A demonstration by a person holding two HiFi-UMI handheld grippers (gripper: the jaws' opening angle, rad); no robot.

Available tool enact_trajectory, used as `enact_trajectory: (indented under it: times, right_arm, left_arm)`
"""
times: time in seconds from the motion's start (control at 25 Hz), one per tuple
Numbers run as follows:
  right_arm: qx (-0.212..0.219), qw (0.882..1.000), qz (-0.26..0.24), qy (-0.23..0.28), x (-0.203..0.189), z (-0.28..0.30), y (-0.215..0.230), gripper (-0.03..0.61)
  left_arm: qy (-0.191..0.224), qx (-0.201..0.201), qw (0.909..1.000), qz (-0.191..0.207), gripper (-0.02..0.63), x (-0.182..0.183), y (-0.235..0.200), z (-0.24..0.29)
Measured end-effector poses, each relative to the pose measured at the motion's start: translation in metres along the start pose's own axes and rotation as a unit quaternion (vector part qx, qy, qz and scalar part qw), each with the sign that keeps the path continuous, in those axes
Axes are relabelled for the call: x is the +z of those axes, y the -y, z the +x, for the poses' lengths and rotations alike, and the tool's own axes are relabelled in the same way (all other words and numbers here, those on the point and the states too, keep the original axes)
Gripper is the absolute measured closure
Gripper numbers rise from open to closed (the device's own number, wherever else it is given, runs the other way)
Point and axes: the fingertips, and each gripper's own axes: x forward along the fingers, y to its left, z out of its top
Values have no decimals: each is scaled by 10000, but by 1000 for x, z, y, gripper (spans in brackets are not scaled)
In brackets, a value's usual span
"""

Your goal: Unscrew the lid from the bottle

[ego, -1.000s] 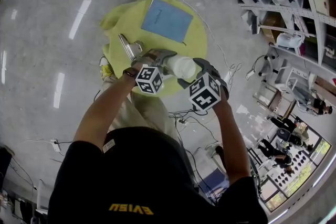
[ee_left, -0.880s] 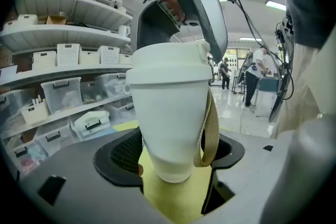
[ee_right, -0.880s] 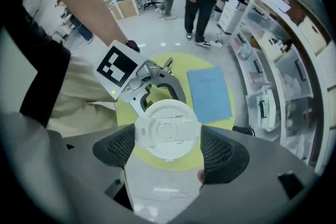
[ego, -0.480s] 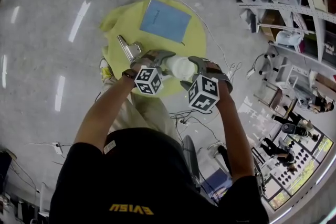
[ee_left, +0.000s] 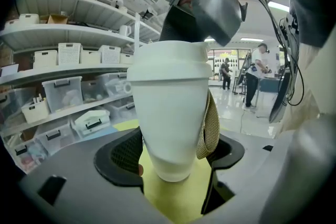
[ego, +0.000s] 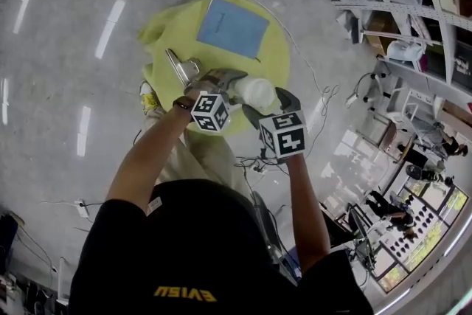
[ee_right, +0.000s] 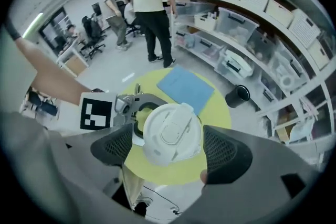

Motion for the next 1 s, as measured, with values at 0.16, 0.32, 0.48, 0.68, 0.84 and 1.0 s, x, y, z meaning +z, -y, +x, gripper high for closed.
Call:
enact_trajectory:
  times: [0.16, 0.32, 0.48, 0.68, 0.84, 1.0]
  right_arm:
    - [-301, 9987, 411, 29, -4, 7, 7, 227]
    - [-210, 9996, 202, -8, -2, 9, 6, 230]
    - [-31, 9992, -350, -182, -4, 7, 5, 232]
    - [294, 9866, -1580, -298, -4, 9, -2, 232]
    - [552, 9595, -2698, -588, -3, 8, -4, 232]
    - [716, 9237, -3645, -943, -5, 9, -5, 232]
  left_arm:
    - [-2, -1, 10000, 21, 255, 0, 0, 0]
    - [-11, -3, 10000, 4, 256, -3, -1, 0]
    - [-33, -26, 10000, 17, 256, -2, 0, 1]
    - [-49, -50, 10000, 32, 258, -5, 0, 0]
    - [-58, -53, 10000, 23, 259, -4, -1, 0]
    - [-65, -49, 10000, 19, 261, -4, -1, 1]
